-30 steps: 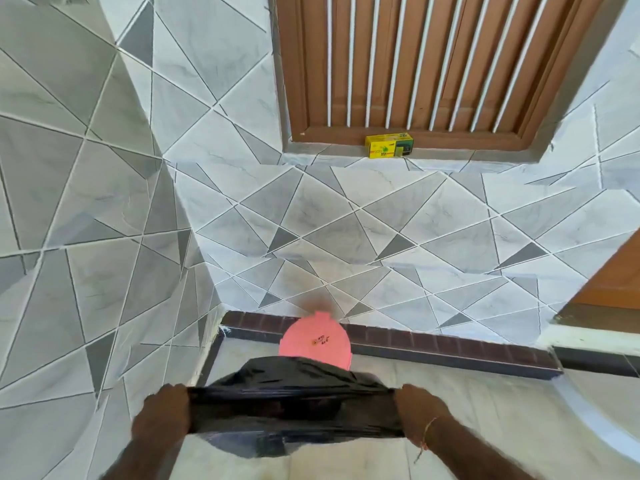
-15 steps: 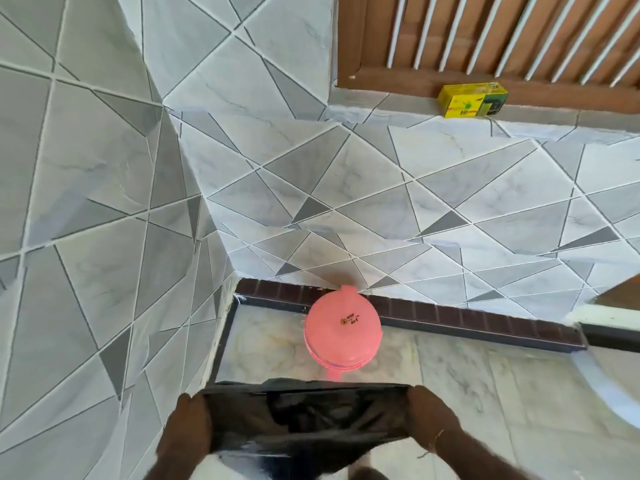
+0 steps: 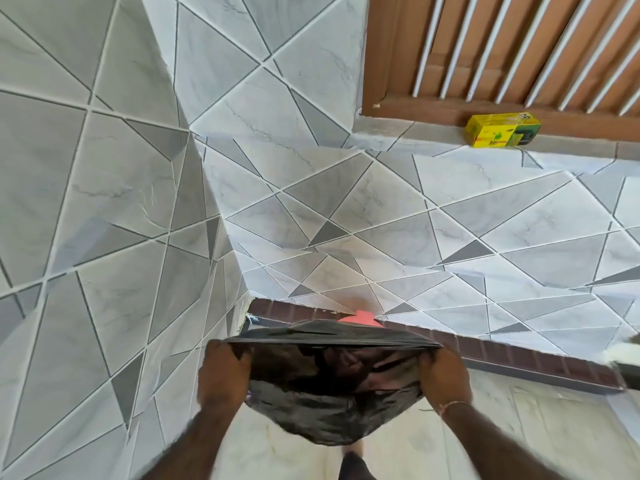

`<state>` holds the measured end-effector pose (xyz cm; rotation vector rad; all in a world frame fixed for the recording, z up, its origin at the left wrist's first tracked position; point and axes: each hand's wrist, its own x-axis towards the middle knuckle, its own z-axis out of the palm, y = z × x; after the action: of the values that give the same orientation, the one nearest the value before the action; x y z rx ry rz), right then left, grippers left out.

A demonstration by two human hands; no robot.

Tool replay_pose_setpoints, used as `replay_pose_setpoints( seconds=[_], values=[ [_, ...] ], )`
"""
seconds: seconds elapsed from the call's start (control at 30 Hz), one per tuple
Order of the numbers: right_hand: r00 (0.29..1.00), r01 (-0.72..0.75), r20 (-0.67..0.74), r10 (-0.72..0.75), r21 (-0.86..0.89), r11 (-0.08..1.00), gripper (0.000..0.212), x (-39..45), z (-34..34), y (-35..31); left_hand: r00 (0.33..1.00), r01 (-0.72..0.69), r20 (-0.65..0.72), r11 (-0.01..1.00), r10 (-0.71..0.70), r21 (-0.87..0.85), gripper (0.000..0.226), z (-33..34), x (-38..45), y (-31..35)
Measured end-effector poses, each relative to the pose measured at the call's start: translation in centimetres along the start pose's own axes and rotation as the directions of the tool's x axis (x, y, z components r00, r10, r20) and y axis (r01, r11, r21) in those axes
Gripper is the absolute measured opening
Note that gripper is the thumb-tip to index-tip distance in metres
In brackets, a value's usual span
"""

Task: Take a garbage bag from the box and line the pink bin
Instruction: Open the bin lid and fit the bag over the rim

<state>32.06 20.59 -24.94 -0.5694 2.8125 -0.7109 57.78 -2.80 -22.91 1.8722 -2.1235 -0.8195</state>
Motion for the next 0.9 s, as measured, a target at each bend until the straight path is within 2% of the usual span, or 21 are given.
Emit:
replay_pose_setpoints(
  seconds=[0.1,0.27,0.33,0.4,0.47,0.53,0.57,0.6,0.63,0.67,0.7,0.77,0.83,0.9],
  values=[
    [0.999,-0.009,-0.042,0.011,0.041,0.999,0.026,0.9,0.0,-0.4,1.0,0.009,0.027,1.0,-0.01,0.029,0.025,-0.3,0.4,0.8],
    [0.996,-0.08,-0.038,0.086,0.12,0.99,0.022,1.6,0.1,-0.6,0.99,-0.119,0.088,0.99,0.112,0.076,0.027,0.4,1.7,0.8],
    [0.995,-0.087,0.057,0.081,0.115,0.99,0.024,2.0,0.5,-0.5,0.98,-0.153,0.149,0.978,0.132,0.142,0.03,0.7,2.5,0.5],
    [0.962,-0.032,0.272,0.016,0.057,0.998,0.033,2.3,0.9,-0.3,0.962,-0.188,0.239,0.954,0.131,0.235,0.03,0.8,3.6,-0.3],
    [0.845,0.102,0.532,-0.051,-0.067,0.993,0.044,2.4,1.3,0.2,0.909,-0.319,0.39,0.851,0.149,0.417,0.031,1.0,4.3,-1.4],
    [0.642,0.309,0.767,-0.012,-0.245,0.919,0.036,2.3,2.0,0.6,0.81,-0.466,0.577,0.716,0.107,0.521,0.034,1.2,4.1,-2.1],
    [0.559,0.372,0.828,0.052,-0.306,0.876,0.032,2.4,2.1,0.8,0.758,-0.511,0.65,0.676,0.063,0.53,0.035,1.5,4.0,-2.5],
    [0.522,0.403,0.845,0.116,-0.364,0.84,0.031,2.5,2.3,1.0,0.718,-0.54,0.695,0.654,0.029,0.53,0.035,1.4,3.9,-2.5],
    [0.52,0.394,0.836,0.174,-0.415,0.82,0.032,2.8,2.3,1.2,0.708,-0.534,0.706,0.663,0.01,0.525,0.034,1.3,4.1,-2.3],
    [0.556,0.374,0.81,0.188,-0.446,0.813,0.033,3.5,2.5,1.5,0.733,-0.495,0.68,0.701,0.018,0.514,0.033,1.3,4.7,-2.2],
    [0.631,0.33,0.756,0.174,-0.464,0.822,0.035,4.2,2.4,1.5,0.777,-0.443,0.628,0.75,0.049,0.49,0.032,1.4,5.3,-2.1],
    [0.811,0.241,0.578,0.086,-0.465,0.852,0.035,5.8,2.1,1.0,0.849,-0.417,0.514,0.751,0.121,0.512,0.03,1.5,6.2,-1.5],
    [0.877,0.216,0.481,0.006,-0.406,0.888,0.034,7.2,2.4,0.5,0.85,-0.433,0.49,0.787,0.194,0.439,0.035,2.7,6.7,-1.0],
    [0.917,0.13,0.399,0.003,-0.305,0.944,0.032,8.6,3.0,-0.1,0.848,-0.419,0.485,0.832,0.215,0.364,0.033,3.9,7.1,-0.1]
  ],
)
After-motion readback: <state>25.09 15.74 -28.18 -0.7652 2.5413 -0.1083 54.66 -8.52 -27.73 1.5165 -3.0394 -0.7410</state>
